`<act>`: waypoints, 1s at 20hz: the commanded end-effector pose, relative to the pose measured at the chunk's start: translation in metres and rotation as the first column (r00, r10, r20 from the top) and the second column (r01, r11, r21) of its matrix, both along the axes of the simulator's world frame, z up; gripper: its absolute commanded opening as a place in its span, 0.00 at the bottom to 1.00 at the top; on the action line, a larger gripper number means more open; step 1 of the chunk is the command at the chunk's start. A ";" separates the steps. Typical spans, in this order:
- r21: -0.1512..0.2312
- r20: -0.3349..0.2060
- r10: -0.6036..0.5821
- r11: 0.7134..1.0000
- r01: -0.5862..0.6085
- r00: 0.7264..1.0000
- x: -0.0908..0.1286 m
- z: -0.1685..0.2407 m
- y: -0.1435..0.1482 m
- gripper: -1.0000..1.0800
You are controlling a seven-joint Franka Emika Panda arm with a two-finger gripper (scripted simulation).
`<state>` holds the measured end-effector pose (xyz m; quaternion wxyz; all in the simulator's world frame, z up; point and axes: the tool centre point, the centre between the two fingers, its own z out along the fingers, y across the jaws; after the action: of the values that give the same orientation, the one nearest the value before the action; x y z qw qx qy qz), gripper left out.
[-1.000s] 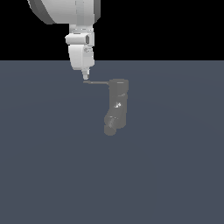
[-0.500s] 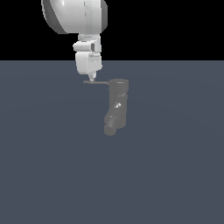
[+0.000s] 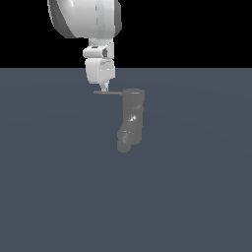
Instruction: Turn on the faucet by rotating a designated handle.
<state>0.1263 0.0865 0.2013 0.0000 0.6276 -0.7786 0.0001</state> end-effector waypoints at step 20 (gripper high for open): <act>0.000 0.000 0.000 1.000 0.000 1.000 -0.052 0.000 0.010 0.00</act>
<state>0.0802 0.0964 0.2011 -0.0019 0.6280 -0.7782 0.0006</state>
